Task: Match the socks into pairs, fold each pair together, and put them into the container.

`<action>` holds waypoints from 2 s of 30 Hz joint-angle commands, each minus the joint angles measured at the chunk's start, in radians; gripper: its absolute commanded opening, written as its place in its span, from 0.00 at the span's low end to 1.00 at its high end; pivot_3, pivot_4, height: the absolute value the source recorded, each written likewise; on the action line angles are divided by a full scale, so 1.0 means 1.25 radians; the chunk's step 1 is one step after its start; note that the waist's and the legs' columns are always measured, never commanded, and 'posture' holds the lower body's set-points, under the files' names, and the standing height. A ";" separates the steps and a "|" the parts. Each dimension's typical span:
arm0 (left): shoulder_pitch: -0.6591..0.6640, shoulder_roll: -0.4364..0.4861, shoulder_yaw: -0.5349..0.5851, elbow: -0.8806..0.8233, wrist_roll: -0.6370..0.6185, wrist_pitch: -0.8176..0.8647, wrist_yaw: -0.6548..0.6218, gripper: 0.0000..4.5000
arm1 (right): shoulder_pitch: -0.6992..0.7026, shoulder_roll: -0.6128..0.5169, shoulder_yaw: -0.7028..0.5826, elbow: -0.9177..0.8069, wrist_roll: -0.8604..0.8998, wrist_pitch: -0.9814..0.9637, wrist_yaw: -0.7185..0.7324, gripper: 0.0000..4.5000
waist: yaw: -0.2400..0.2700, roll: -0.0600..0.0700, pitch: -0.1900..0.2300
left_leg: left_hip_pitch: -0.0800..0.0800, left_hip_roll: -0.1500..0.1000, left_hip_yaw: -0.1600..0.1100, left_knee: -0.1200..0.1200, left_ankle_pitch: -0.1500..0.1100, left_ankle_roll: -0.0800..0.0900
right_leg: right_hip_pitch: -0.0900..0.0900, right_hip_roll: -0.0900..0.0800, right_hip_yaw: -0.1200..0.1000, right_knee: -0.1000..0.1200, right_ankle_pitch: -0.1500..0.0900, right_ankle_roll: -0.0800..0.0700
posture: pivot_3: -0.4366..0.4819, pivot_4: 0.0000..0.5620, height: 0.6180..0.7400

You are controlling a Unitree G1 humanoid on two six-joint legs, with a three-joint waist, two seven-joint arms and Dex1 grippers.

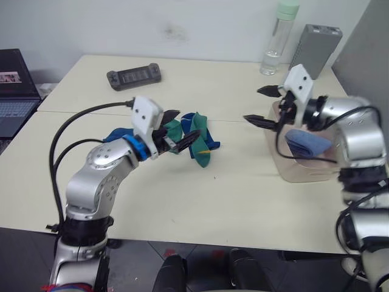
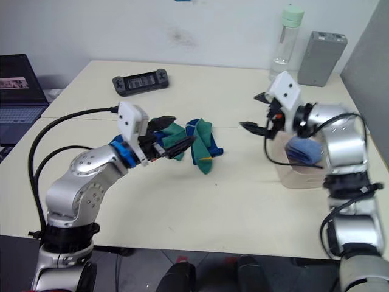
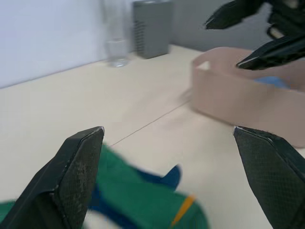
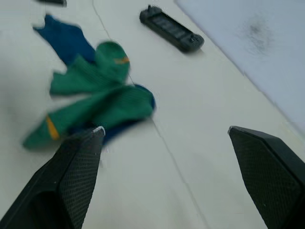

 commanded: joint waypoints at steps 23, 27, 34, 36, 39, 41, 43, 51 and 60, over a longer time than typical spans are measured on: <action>0.507 -0.089 0.155 -0.124 0.005 -0.170 0.118 1.00 | 0.464 0.109 0.065 -0.268 0.004 -0.070 -0.278 0.99 | -0.010 -0.004 -0.003 | 0.004 0.000 0.006 -0.001 0.003 0.001 | 0.002 0.005 0.002 -0.001 0.001 0.000 | 0.48 0.27 1.00; 0.445 -0.044 0.160 -0.144 -0.037 -0.140 0.087 1.00 | 0.418 0.120 0.094 -0.272 0.037 0.007 -0.270 0.99 | -0.010 -0.004 -0.003 | 0.004 0.000 0.006 -0.001 0.003 0.001 | 0.002 0.005 0.002 -0.001 0.002 -0.002 | 0.48 0.27 1.00; 0.319 0.094 0.146 -0.174 -0.178 -0.037 -0.041 1.00 | 0.295 0.211 0.165 -0.152 0.035 0.093 -0.311 0.99 | -0.013 -0.004 -0.003 | 0.004 0.000 0.005 -0.002 0.003 0.001 | 0.001 0.005 0.001 -0.001 0.002 -0.002 | 0.48 0.27 1.00; 0.308 0.120 0.149 -0.173 -0.198 -0.020 -0.056 1.00 | 0.267 0.236 0.180 -0.117 0.028 0.095 -0.324 0.99 | -0.013 -0.004 -0.003 | 0.004 0.000 0.005 -0.002 0.003 0.001 | 0.001 0.005 0.001 -0.001 0.002 -0.002 | 0.48 0.27 1.00; 0.313 0.136 0.161 -0.170 -0.213 -0.010 -0.065 1.00 | 0.239 0.260 0.195 -0.080 0.026 0.106 -0.331 0.99 | -0.013 -0.004 -0.003 | 0.003 0.000 0.005 -0.003 0.003 0.001 | 0.000 0.005 0.001 -0.001 0.002 -0.002 | 0.48 0.27 1.00; 0.323 0.142 0.168 -0.177 -0.223 -0.006 -0.068 1.00 | 0.220 0.285 0.190 -0.050 0.033 0.121 -0.346 0.99 | -0.013 -0.004 -0.003 | 0.002 0.000 0.004 -0.003 0.003 0.001 | 0.000 0.004 0.001 -0.001 0.002 -0.002 | 0.48 0.27 1.00; 0.333 0.141 0.171 -0.182 -0.220 -0.008 -0.061 1.00 | 0.202 0.306 0.190 -0.019 0.033 0.120 -0.354 0.99 | -0.013 -0.004 -0.003 | 0.003 0.000 0.004 -0.003 0.003 0.001 | 0.000 0.004 0.001 -0.001 0.002 -0.002 | 0.48 0.27 1.00; 0.356 0.130 0.174 -0.202 -0.212 -0.017 -0.029 1.00 | 0.150 0.366 0.185 0.084 0.030 0.082 -0.366 0.78 | -0.013 -0.004 -0.003 | 0.002 0.000 0.004 -0.003 0.003 0.001 | 0.000 0.004 0.000 -0.001 0.002 -0.002 | 0.48 0.27 1.00; 0.376 0.116 0.167 -0.211 -0.209 -0.020 -0.006 1.00 | 0.152 0.350 0.186 0.115 0.034 0.043 -0.335 0.06 | -0.013 -0.003 -0.003 | 0.002 0.000 0.004 -0.003 0.003 0.001 | 0.000 0.004 0.000 -0.001 0.002 -0.002 | 0.48 0.27 1.00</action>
